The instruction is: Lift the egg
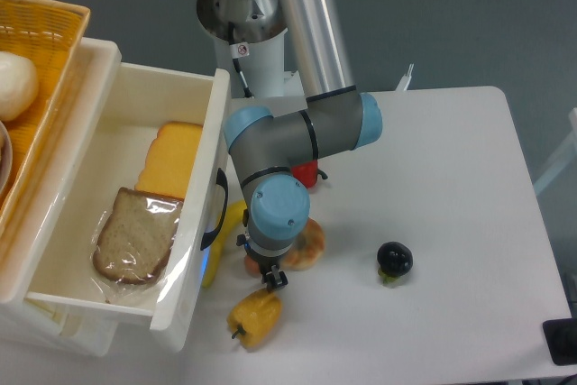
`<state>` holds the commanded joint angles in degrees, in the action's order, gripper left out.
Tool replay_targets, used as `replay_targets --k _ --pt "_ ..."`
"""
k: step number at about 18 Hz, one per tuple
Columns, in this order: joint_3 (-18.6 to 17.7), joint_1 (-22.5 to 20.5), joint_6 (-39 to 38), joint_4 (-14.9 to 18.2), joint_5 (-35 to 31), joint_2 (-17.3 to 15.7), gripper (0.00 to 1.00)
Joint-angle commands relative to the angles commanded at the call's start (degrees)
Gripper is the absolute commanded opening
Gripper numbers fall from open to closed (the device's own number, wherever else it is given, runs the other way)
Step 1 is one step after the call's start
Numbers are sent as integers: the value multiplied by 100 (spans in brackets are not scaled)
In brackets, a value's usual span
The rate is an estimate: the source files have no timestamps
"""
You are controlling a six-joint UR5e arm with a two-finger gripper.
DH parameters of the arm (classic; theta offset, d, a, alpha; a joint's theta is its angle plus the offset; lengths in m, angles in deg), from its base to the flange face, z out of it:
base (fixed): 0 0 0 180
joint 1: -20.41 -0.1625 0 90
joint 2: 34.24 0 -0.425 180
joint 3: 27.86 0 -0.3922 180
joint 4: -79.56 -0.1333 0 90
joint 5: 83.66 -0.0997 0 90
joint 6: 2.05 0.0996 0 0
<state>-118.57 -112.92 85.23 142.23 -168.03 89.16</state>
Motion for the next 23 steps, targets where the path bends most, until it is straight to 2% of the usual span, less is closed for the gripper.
replay_targets --k 6,13,16,19,23 --pt "9 0 9 0 0 0 43" --pt "114 -44 35 18 -9 -97 41" --pt "184 -149 70 88 18 -290 41" --pt "193 -307 193 377 123 -614 41" --pt "176 -422 307 369 71 -984 41"
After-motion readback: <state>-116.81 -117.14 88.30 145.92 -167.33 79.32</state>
